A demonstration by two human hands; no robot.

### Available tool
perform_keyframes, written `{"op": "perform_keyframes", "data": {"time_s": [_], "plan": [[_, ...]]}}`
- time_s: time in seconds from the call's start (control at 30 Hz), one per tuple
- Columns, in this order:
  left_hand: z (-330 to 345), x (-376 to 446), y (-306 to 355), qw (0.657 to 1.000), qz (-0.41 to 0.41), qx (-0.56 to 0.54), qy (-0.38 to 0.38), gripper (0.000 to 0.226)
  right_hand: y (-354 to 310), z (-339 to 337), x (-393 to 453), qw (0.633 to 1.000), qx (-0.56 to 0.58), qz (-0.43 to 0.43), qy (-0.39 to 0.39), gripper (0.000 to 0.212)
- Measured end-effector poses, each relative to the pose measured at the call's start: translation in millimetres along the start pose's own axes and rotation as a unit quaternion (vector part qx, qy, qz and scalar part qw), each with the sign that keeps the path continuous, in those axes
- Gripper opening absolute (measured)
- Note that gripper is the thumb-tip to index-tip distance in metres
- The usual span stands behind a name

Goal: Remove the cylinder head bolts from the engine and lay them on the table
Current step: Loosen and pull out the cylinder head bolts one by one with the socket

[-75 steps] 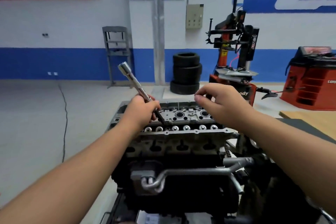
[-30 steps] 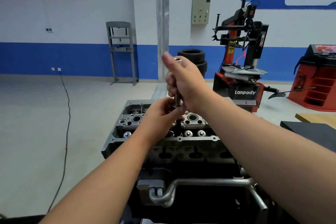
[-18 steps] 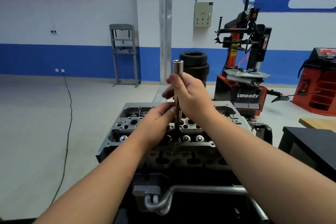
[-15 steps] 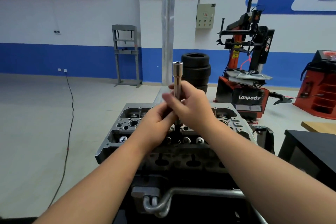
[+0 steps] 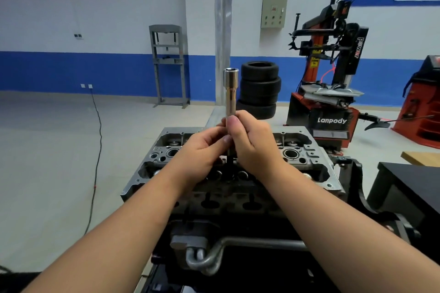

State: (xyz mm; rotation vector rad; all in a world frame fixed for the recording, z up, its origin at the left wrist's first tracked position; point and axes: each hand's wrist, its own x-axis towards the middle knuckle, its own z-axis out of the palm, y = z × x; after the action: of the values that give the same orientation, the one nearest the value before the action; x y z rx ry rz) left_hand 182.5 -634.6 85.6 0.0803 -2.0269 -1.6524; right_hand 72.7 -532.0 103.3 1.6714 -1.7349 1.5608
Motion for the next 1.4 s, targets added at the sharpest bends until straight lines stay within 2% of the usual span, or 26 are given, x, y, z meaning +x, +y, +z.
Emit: {"op": "perform_keyframes", "data": {"time_s": [0.1,0.17,0.23,0.27,0.37,0.47,0.53,0.73,0.83,0.93,1.03,1.23,1.33,1.4], "plan": [[3,0,-1,0.997,0.032,0.050,0.042,0.011,-3,2,-1,1.000,0.014,-0.006,-0.003,0.028],[6,1,-2,0.995,0.036,0.053,0.075,0.016,-4,3,0,0.998,0.057,0.009,0.016,0.022],[7,1,-1,0.995,0.030,0.051,0.078,0.025,-4,3,1,0.991,0.121,0.036,0.033,0.016],[6,1,-1,0.996,0.031,0.046,0.070,0.023,-3,3,2,0.989,0.134,0.046,0.039,0.016],[3,-1,2,1.000,0.004,-0.008,0.022,0.024,-3,1,2,0.995,0.085,0.046,0.035,0.013],[-2,0,-1,1.000,-0.004,-0.029,0.004,0.028,-4,2,0,0.999,0.017,0.033,0.010,0.033],[-2,0,-3,1.000,0.011,-0.013,0.022,0.024,-5,3,0,1.000,0.010,0.029,0.003,0.037],[0,5,-7,0.997,0.026,0.036,0.065,0.038,-6,3,0,0.999,0.026,0.016,0.023,0.016],[0,3,-3,0.999,0.010,0.016,0.039,0.026,-4,2,0,0.999,0.010,0.032,0.035,0.015],[-1,1,1,1.000,-0.010,-0.023,0.006,0.026,-4,2,-1,0.999,-0.029,0.033,0.007,0.030],[-2,1,-1,0.999,-0.006,-0.037,0.012,0.029,-7,3,-1,0.999,-0.022,0.029,0.004,0.037],[2,3,-5,0.996,0.043,0.045,0.072,0.021,-8,3,-1,0.999,0.019,0.028,0.009,0.018],[2,3,-4,0.998,0.028,0.018,0.053,0.026,-8,2,1,0.996,0.050,0.064,0.026,0.010],[1,2,-1,0.999,0.009,-0.017,0.028,0.026,-8,1,1,0.995,0.059,0.080,0.007,0.013]]}}
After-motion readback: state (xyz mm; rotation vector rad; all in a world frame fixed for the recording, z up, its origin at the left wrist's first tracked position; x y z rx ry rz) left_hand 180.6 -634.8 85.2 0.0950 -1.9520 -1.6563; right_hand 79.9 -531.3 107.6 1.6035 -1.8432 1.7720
